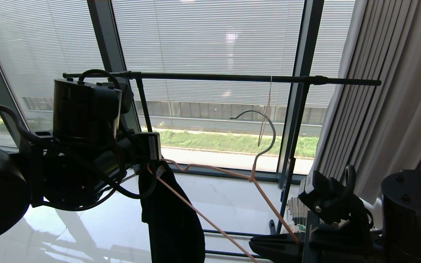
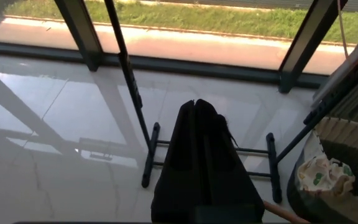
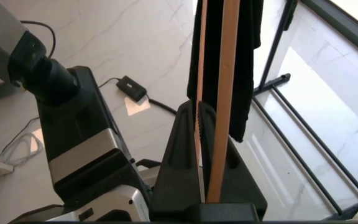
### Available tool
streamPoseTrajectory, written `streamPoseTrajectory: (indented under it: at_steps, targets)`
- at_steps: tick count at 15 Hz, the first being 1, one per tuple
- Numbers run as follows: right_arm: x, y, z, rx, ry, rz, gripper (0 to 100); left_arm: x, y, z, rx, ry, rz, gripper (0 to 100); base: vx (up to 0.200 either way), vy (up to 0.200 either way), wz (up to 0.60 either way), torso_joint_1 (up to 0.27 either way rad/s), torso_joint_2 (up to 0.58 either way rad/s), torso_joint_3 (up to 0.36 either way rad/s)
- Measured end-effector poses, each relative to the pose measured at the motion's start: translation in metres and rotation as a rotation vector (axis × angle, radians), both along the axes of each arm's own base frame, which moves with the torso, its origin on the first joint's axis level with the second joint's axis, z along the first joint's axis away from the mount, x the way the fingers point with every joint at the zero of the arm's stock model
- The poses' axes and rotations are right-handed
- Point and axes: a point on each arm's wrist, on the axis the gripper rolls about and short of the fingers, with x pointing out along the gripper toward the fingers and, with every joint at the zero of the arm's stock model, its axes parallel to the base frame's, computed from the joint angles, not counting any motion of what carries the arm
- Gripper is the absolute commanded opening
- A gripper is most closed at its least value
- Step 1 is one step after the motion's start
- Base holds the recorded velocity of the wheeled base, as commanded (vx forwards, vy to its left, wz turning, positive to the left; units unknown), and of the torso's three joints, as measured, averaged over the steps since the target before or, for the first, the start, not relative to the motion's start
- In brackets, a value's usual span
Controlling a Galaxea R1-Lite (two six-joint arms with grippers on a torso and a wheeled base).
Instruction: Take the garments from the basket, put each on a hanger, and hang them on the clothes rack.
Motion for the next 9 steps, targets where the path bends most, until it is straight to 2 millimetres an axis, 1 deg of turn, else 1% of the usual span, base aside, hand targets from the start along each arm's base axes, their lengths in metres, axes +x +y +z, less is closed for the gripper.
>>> streamPoseTrajectory:
  at_steps: [4, 9]
  targets:
    - [0.002, -0.001, 0.0, -0.001, 0.001, -0.008, 0, -0.005, 0.014, -0.002, 0.079, 0.021, -0.116, 0, 0.0, 0.0, 0.0, 0.0, 0.0, 0.0]
    - [0.002, 0.0, 0.0, -0.001, -0.001, -0.008, 0, -0.01, 0.023, -0.006, 0.105, 0.033, -0.117, 0, 0.0, 0.0, 0.0, 0.0, 0.0, 0.0]
